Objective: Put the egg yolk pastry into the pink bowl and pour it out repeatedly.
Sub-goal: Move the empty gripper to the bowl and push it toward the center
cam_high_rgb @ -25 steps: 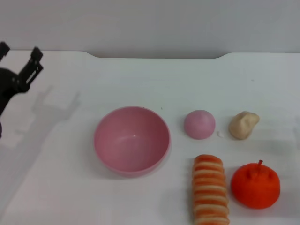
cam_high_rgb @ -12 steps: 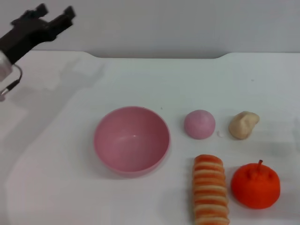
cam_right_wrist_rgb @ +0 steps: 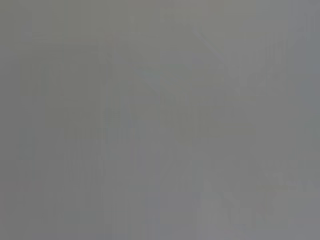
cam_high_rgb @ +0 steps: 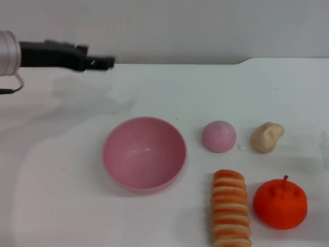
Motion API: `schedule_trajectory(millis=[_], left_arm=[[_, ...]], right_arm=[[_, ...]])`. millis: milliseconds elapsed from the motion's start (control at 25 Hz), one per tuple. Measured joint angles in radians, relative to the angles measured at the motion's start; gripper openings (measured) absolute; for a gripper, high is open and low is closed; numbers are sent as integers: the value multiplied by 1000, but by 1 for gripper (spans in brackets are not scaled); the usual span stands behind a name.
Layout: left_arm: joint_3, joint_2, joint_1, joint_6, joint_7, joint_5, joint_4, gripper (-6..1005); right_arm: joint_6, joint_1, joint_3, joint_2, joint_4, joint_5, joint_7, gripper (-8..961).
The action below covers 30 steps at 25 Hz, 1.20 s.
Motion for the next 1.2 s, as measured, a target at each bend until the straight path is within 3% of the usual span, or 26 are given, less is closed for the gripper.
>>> schedule_trajectory(millis=[40,80,160,240,320,840,1200], left_arm=[[-43,-6,-9,118,-163,192,97,828],[-98,-33,-12,210,-260,323,177,829],[-145,-64,-10,270,-305,410,239,829],[-215,-121,-3,344,-308,513,324,823],[-239,-149,-1,391,-305,572,366,818],[-99,-154,-28,464,-360,650,304,782],[-58,-157,-146,445,-381,712,96,757]], right_arm=[[0,1,0,0,0,0,0,542],[0,3,0,0,0,0,0,542],[3,8,0,-1,0,0,0,542],[8,13,0,-1,0,0,0,542],[15,17,0,-1,0,0,0,541],[31,40,9,-1,4,0,0,541],[38,45,12,-2,4,0,-2,541]])
